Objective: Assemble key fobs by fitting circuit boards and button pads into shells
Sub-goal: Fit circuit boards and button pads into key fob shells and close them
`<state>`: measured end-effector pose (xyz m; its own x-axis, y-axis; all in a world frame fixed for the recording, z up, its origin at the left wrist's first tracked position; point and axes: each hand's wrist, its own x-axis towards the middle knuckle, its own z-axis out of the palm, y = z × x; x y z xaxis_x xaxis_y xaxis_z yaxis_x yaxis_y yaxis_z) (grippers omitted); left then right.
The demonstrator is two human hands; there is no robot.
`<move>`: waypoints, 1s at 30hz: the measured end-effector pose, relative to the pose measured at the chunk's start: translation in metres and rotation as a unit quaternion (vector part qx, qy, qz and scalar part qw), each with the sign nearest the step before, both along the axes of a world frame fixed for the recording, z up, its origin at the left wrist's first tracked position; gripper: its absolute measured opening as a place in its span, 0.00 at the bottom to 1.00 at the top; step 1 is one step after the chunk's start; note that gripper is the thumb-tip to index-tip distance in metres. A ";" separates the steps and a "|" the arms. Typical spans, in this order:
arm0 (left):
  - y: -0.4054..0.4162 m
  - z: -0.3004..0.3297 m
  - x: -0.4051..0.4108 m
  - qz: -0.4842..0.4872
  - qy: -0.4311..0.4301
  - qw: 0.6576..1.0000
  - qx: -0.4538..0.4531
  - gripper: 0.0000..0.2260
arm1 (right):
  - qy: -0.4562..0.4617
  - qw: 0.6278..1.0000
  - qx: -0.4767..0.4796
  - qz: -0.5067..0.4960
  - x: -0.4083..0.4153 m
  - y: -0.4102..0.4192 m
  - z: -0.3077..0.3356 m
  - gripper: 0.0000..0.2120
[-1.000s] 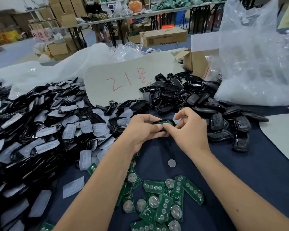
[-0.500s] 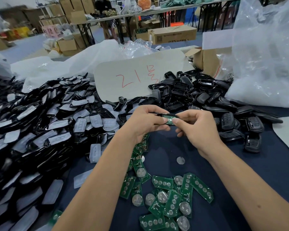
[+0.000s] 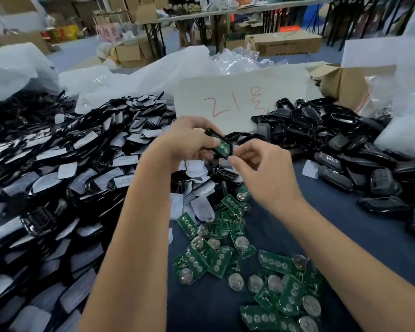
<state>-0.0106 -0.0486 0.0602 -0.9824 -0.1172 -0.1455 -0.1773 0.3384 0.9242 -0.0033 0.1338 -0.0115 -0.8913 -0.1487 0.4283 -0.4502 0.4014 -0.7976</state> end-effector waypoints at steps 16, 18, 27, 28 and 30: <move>-0.124 -0.017 0.012 0.362 0.061 0.926 -0.092 0.09 | 0.273 0.829 0.427 0.236 -0.024 -0.123 0.025 0.18; -0.121 -0.017 0.009 0.363 0.084 0.926 -0.063 0.08 | 0.280 0.832 0.424 0.224 -0.022 -0.123 0.025 0.16; -0.038 -0.005 0.000 0.131 0.105 0.985 0.026 0.06 | 0.102 0.995 0.008 -0.011 -0.010 0.007 0.000 0.08; -0.018 -0.007 -0.003 0.070 0.087 0.993 0.026 0.07 | 0.058 0.997 -0.042 -0.035 -0.011 0.027 -0.005 0.12; 0.028 -0.016 -0.007 -0.041 0.071 0.997 0.003 0.08 | -0.008 0.988 -0.137 -0.077 -0.012 0.063 -0.012 0.14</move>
<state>-0.0176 -0.0206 0.0444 -0.9994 -0.0342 -0.0050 -0.0164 0.3404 0.9401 -0.0156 0.1966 -0.0240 -0.9012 0.1092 0.4195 -0.3870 0.2329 -0.8922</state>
